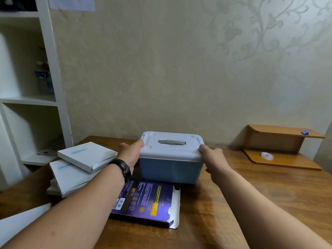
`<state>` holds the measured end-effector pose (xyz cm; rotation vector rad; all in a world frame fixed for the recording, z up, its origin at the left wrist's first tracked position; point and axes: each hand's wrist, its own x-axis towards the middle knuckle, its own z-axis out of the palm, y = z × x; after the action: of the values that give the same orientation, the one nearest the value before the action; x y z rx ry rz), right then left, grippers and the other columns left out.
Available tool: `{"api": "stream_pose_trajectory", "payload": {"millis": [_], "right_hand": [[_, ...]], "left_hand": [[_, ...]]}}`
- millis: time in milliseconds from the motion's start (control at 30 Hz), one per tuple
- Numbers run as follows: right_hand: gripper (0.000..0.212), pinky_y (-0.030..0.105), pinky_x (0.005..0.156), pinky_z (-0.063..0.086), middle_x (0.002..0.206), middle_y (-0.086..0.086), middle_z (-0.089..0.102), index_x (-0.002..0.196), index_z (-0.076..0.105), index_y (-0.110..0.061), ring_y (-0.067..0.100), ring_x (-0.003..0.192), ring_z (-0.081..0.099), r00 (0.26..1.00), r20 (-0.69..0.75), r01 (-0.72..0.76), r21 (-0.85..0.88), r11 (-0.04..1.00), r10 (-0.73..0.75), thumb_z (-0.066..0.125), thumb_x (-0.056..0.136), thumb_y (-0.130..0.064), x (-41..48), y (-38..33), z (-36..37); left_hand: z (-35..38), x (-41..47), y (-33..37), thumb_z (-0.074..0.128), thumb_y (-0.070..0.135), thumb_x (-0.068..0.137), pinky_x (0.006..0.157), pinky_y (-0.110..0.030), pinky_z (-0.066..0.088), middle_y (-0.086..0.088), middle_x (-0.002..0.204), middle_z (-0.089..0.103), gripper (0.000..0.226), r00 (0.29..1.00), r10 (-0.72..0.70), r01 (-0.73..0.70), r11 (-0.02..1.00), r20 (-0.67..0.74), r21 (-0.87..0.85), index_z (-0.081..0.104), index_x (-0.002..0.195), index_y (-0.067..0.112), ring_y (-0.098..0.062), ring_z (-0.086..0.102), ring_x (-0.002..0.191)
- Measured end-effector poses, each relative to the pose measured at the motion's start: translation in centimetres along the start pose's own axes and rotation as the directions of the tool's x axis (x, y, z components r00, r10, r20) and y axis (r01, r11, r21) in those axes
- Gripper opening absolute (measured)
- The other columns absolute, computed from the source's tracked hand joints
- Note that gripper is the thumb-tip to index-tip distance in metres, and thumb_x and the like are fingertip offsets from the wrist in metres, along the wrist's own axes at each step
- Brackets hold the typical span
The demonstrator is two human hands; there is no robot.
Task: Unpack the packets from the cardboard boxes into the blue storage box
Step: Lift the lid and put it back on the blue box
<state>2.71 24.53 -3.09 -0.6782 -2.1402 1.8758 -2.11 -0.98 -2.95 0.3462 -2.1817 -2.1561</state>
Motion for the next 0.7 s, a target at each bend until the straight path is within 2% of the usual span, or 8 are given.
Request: {"api": "stream_pose_trajectory", "payload": {"millis": [67, 133, 233, 333, 433, 533, 600, 700], "right_hand": [[0.067, 0.045, 0.086, 0.054, 0.126, 0.009, 0.064, 0.141, 0.053, -0.01, 0.03, 0.112, 0.062, 0.996, 0.044, -0.081, 0.096, 0.992, 0.077, 0.069, 0.087, -0.046, 0.3, 0.5, -0.4], [0.047, 0.048, 0.097, 0.053, 0.121, 0.007, 0.067, 0.129, 0.063, -0.011, 0.026, 0.108, 0.063, 0.997, 0.07, -0.039, 0.14, 0.989, 0.029, 0.068, 0.093, -0.04, 0.2, 0.9, -0.3], [0.033, 0.041, 0.086, 0.053, 0.116, 0.006, 0.069, 0.126, 0.068, -0.015, 0.02, 0.1, 0.062, 0.975, -0.02, 0.221, -0.079, 0.972, -0.223, 0.054, 0.1, -0.028, -0.4, 0.6, 0.1], [0.052, 0.041, 0.092, 0.052, 0.132, 0.008, 0.07, 0.143, 0.063, -0.014, 0.029, 0.117, 0.064, 0.94, -0.048, 0.312, -0.288, 0.906, -0.339, 0.043, 0.099, -0.032, -1.0, 0.3, 0.5], [0.04, 0.042, 0.082, 0.052, 0.113, 0.009, 0.073, 0.123, 0.069, -0.014, 0.028, 0.1, 0.067, 0.927, -0.038, 0.332, -0.377, 0.865, -0.373, 0.041, 0.1, -0.032, -0.8, 0.2, 0.2], [0.027, 0.04, 0.065, 0.046, 0.089, 0.008, 0.068, 0.096, 0.065, -0.012, 0.026, 0.079, 0.062, 0.9, -0.024, 0.377, -0.462, 0.803, -0.436, 0.042, 0.103, -0.024, -0.6, 0.0, 0.1], [0.029, 0.04, 0.064, 0.044, 0.088, 0.01, 0.068, 0.092, 0.063, -0.007, 0.032, 0.082, 0.062, 0.877, -0.003, 0.407, -0.528, 0.745, -0.481, 0.041, 0.104, -0.022, -0.6, -0.3, 0.1], [0.029, 0.044, 0.078, 0.051, 0.106, 0.014, 0.067, 0.108, 0.064, -0.002, 0.041, 0.098, 0.066, 0.851, 0.093, 0.416, -0.719, 0.557, -0.516, 0.038, 0.107, -0.016, -0.4, -0.5, 0.1]], "left_hand": [[-0.1, -0.1, -0.4, 0.065, 0.035, 0.083, 0.079, -0.038, 0.045, -0.012, 0.103, 0.066, 0.041, 0.994, -0.065, 0.075, 0.989, 0.084, -0.131, 0.067, 0.112, 0.006, -0.028, 0.06, 0.091], [0.1, 0.0, -0.5, 0.065, 0.037, 0.08, 0.08, -0.039, 0.044, -0.012, 0.097, 0.068, 0.041, 0.996, -0.033, 0.044, 0.99, 0.08, -0.136, 0.072, 0.107, 0.006, -0.029, 0.061, 0.091], [0.5, -0.8, 0.0, 0.06, 0.038, 0.09, 0.098, -0.04, 0.042, -0.008, 0.132, 0.065, 0.058, 0.988, 0.153, -0.152, 0.983, -0.004, 0.102, 0.063, 0.14, 0.007, -0.03, 0.058, 0.125], [0.9, -0.9, -0.1, 0.046, 0.029, 0.106, 0.112, -0.041, 0.039, -0.007, 0.161, 0.049, 0.054, 0.974, 0.225, -0.209, 0.943, -0.034, 0.261, 0.045, 0.158, 0.012, -0.032, 0.047, 0.144], [1.1, -0.5, 0.0, 0.044, 0.027, 0.107, 0.1, -0.04, 0.041, -0.008, 0.144, 0.06, 0.042, 0.962, 0.271, -0.243, 0.913, -0.041, 0.328, 0.059, 0.144, 0.014, -0.035, 0.053, 0.132], [1.1, -0.1, 0.0, 0.042, 0.024, 0.106, 0.081, -0.042, 0.045, -0.006, 0.1, 0.061, 0.023, 0.949, 0.313, -0.276, 0.876, -0.031, 0.396, 0.062, 0.094, 0.023, -0.035, 0.056, 0.096], [1.1, 0.1, -0.2, 0.041, 0.024, 0.106, 0.072, -0.04, 0.041, -0.015, 0.101, 0.064, 0.026, 0.944, 0.328, -0.283, 0.859, -0.034, 0.426, 0.064, 0.103, 0.012, -0.039, 0.059, 0.092], [1.1, 0.3, -0.5, 0.04, 0.025, 0.107, 0.077, -0.039, 0.041, -0.01, 0.104, 0.063, 0.016, 0.938, 0.344, -0.292, 0.851, -0.042, 0.437, 0.055, 0.104, 0.018, -0.036, 0.058, 0.093]]}}
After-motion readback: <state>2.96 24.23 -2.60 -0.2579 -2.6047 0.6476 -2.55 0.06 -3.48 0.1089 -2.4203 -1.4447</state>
